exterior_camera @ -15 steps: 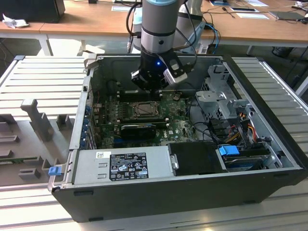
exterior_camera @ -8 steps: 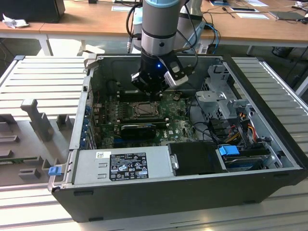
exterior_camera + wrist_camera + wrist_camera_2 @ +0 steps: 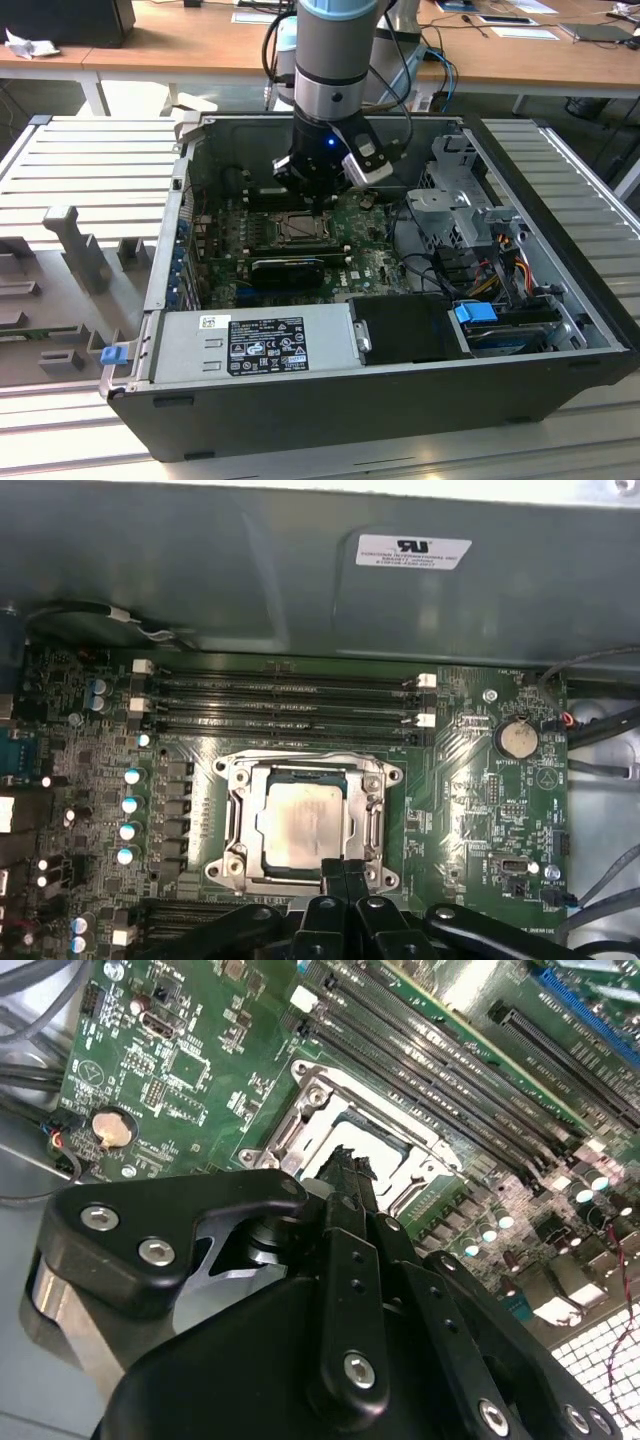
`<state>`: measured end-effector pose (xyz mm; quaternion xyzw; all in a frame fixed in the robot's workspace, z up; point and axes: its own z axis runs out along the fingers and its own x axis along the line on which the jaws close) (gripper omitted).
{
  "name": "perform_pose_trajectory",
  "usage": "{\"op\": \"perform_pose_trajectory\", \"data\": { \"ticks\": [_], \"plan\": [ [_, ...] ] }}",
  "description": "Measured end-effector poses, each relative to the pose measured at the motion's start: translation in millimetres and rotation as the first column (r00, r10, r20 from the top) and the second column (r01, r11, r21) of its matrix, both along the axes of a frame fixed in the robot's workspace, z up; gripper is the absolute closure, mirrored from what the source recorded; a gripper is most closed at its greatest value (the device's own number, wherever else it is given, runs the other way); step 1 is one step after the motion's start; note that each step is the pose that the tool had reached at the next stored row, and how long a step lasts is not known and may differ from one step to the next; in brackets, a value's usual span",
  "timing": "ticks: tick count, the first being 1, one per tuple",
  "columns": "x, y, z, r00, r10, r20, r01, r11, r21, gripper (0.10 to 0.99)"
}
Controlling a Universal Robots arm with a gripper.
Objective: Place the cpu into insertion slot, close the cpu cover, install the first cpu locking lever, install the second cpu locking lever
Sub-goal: 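Install the second cpu locking lever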
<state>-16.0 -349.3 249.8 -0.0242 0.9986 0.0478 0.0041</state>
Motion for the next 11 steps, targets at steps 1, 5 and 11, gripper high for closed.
{"op": "perform_pose_trajectory", "data": {
  "ticks": [1,5,11],
  "plan": [
    [0.0,-1.0,0.0,1.0000,0.000,0.0000,0.000,1.0000,0.000,0.980],
    [0.0,-4.5,-0.1,1.0000,0.000,0.0001,0.000,1.0000,0.000,0.980],
    [0.0,-14.6,-1.4,1.0000,0.000,-0.0016,0.000,1.0000,0.000,0.980]
  ]
}}
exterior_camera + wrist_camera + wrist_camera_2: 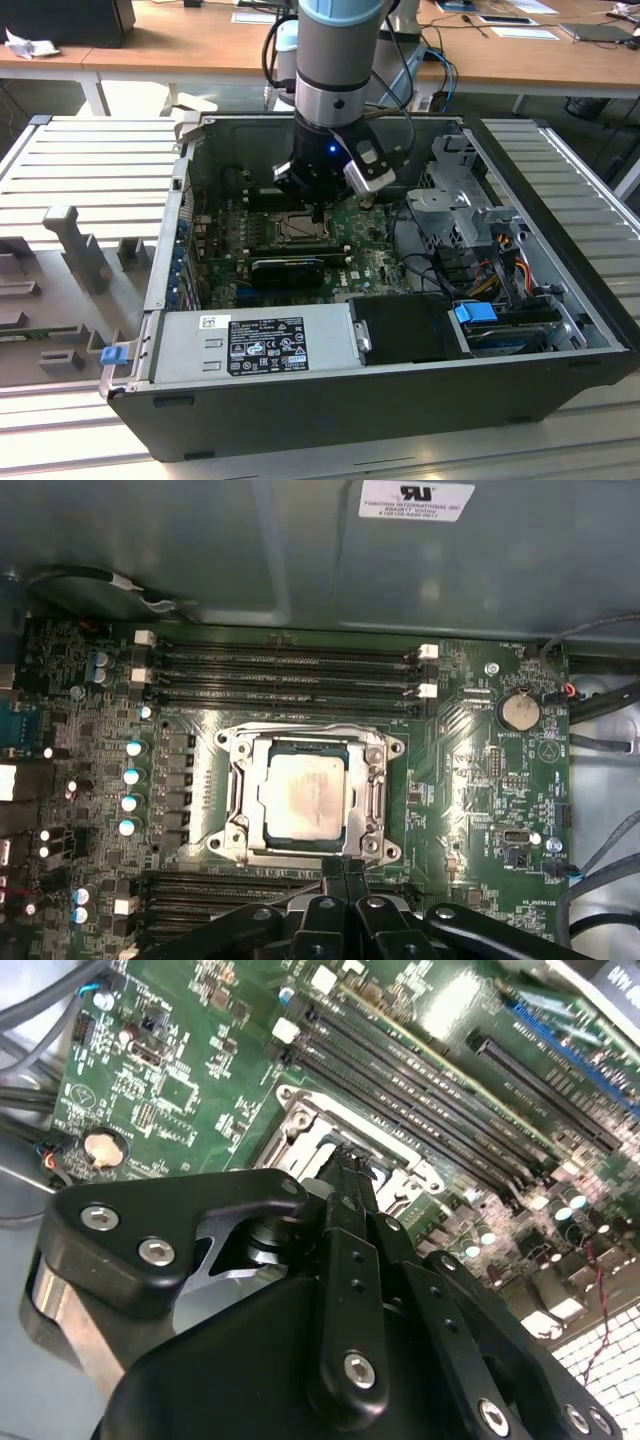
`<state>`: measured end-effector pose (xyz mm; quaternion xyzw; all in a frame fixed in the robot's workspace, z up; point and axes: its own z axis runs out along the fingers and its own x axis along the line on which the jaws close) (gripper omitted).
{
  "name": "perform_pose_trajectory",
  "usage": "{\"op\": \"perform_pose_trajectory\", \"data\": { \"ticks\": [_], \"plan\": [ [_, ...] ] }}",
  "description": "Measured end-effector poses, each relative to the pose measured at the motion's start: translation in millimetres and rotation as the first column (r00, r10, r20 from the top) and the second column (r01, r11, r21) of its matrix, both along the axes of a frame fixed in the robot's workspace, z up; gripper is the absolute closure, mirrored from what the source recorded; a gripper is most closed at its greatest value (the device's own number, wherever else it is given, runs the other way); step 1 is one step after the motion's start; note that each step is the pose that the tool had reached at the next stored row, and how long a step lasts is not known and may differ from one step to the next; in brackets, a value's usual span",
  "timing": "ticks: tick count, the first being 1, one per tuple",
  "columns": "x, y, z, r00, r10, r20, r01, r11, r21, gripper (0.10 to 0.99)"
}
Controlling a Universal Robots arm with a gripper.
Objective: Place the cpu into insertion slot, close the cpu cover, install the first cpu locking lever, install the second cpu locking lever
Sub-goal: 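Install the second cpu locking lever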
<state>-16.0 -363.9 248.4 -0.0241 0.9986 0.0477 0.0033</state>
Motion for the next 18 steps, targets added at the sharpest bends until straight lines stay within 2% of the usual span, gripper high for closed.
{"op": "perform_pose_trajectory", "data": {
  "ticks": [2,3,4,8,9,11,14,15,18],
  "plan": [
    [0.0,-3.9,-0.6,1.0000,0.000,-0.0061,0.000,1.0000,0.008,0.980],
    [0.1,-5.5,-0.7,0.9999,0.000,-0.0144,0.000,0.9997,0.026,0.980],
    [0.2,-7.0,-1.0,0.9998,0.001,-0.0181,0.000,0.9993,0.038,0.980],
    [-0.1,-14.9,-6.5,0.9998,0.008,-0.0190,-0.007,0.9990,0.044,0.980],
    [-0.8,-19.6,-7.1,0.9997,0.012,-0.0189,-0.011,0.9987,0.050,0.980],
    [-2.7,-23.9,-7.1,0.9997,0.016,-0.0189,-0.015,0.9985,0.053,0.980],
    [-11.2,-25.0,-7.3,0.9997,0.017,-0.0187,-0.016,0.9979,0.063,0.980],
    [-17.6,-25.1,-7.5,0.9997,0.017,-0.0186,-0.016,0.9974,0.070,0.980],
    [-26.1,-25.2,-8.6,0.9997,0.018,-0.0183,-0.017,0.9968,0.078,0.980]
  ]
}}
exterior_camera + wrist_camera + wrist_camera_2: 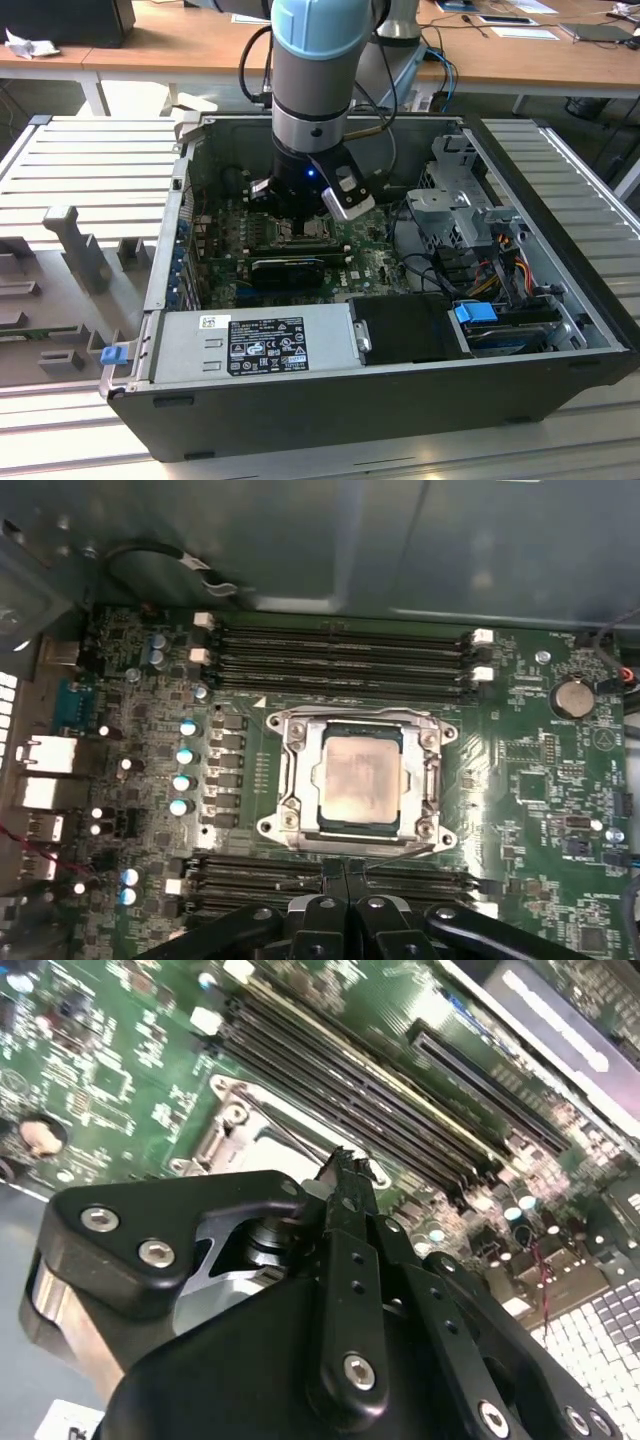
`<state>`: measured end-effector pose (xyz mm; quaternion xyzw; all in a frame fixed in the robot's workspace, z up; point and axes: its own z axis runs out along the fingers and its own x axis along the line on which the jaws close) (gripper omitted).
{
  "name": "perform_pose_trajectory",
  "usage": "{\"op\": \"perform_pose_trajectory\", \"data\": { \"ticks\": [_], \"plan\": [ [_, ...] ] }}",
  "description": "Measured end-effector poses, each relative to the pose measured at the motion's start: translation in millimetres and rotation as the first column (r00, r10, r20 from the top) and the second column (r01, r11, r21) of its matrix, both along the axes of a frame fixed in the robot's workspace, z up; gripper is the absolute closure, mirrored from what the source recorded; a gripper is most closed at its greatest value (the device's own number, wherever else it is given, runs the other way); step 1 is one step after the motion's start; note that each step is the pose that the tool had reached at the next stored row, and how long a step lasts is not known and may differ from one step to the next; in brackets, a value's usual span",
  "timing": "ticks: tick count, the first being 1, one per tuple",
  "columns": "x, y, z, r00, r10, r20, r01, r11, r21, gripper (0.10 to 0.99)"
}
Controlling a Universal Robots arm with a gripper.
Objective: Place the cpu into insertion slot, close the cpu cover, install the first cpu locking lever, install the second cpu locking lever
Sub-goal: 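Install the second cpu locking lever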
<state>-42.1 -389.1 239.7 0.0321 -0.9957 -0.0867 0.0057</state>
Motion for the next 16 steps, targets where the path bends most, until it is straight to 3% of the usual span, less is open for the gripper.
{"op": "perform_pose_trajectory", "data": {
  "ticks": [7,16],
  "plan": [
    [-4.3,-0.1,-15.0,1.0000,0.002,-0.0001,-0.002,1.0000,0.005,0.980],
    [-13.6,-2.4,-16.0,1.0000,0.003,0.0000,-0.003,0.9998,0.020,0.980]
  ]
}}
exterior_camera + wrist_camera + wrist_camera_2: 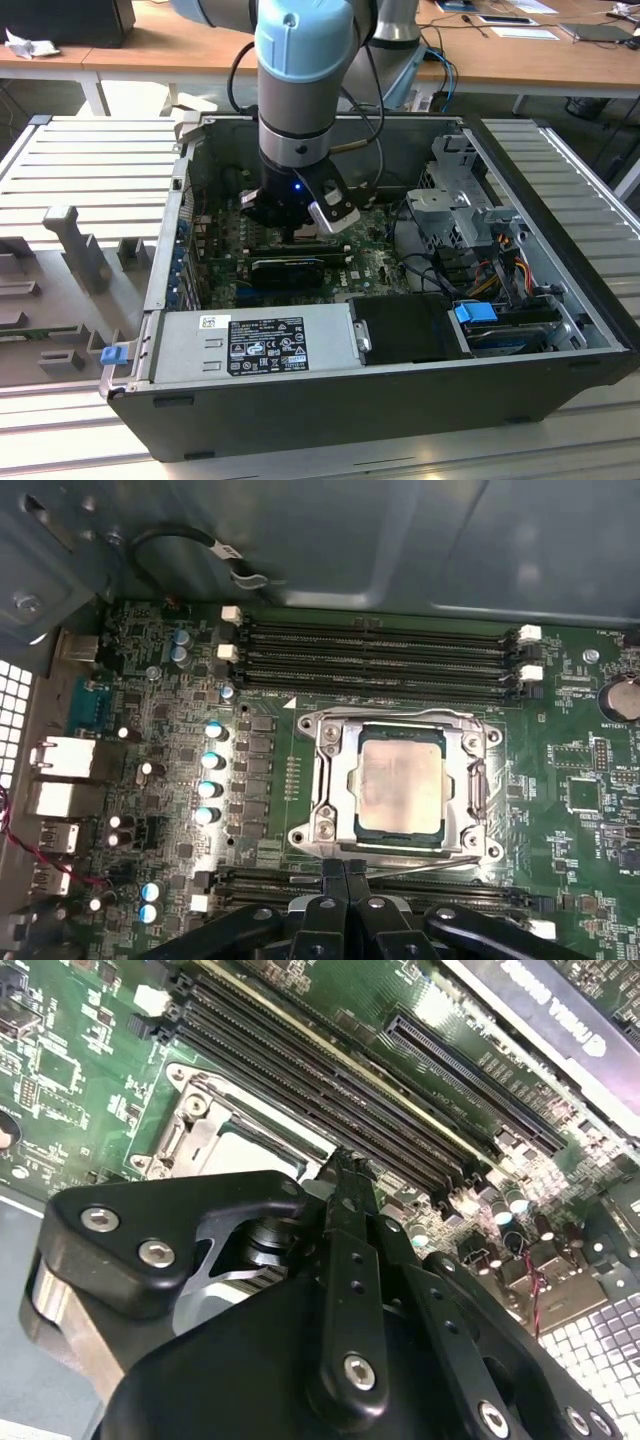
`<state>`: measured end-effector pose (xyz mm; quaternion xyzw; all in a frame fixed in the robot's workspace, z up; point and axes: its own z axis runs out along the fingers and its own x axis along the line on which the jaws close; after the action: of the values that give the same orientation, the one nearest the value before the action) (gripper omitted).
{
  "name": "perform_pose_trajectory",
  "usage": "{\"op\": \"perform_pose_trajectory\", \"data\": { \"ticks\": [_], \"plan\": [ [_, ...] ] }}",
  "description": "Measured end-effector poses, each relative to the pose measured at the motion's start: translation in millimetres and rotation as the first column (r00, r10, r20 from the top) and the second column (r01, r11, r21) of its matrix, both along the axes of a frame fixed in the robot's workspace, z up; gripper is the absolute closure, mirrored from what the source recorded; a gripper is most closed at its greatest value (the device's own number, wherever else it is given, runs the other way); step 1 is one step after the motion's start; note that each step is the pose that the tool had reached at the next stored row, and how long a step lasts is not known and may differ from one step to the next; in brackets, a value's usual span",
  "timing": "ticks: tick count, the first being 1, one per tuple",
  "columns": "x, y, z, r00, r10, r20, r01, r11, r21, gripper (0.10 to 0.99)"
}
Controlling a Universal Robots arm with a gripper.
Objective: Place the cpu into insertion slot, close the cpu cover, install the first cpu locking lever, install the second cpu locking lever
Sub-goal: 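Install the second cpu locking lever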
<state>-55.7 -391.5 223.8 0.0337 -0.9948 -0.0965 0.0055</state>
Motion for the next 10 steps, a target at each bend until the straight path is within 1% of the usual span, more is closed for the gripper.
{"op": "perform_pose_trajectory", "data": {
  "ticks": [3,4,5,6,7,8,10],
  "plan": [
    [-0.4,-0.1,-2.8,1.0000,0.000,0.0000,0.000,1.0000,0.006,0.980],
    [-0.4,0.0,-5.1,1.0000,0.000,0.0000,0.000,1.0000,0.009,0.980],
    [-0.7,-1.0,-7.0,1.0000,0.001,-0.0002,-0.001,0.9998,0.019,0.980],
    [-1.1,-3.1,-7.4,1.0000,0.002,-0.0001,-0.002,0.9992,0.039,0.980],
    [-1.9,-6.7,-7.6,1.0000,0.003,0.0000,-0.003,0.9981,0.061,0.980],
    [-2.6,-10.4,-7.8,1.0000,0.005,0.0001,-0.005,0.9975,0.071,0.980],
    [-3.3,-14.1,-8.1,1.0000,0.008,0.0002,-0.008,0.9969,0.078,0.980]
  ]
}}
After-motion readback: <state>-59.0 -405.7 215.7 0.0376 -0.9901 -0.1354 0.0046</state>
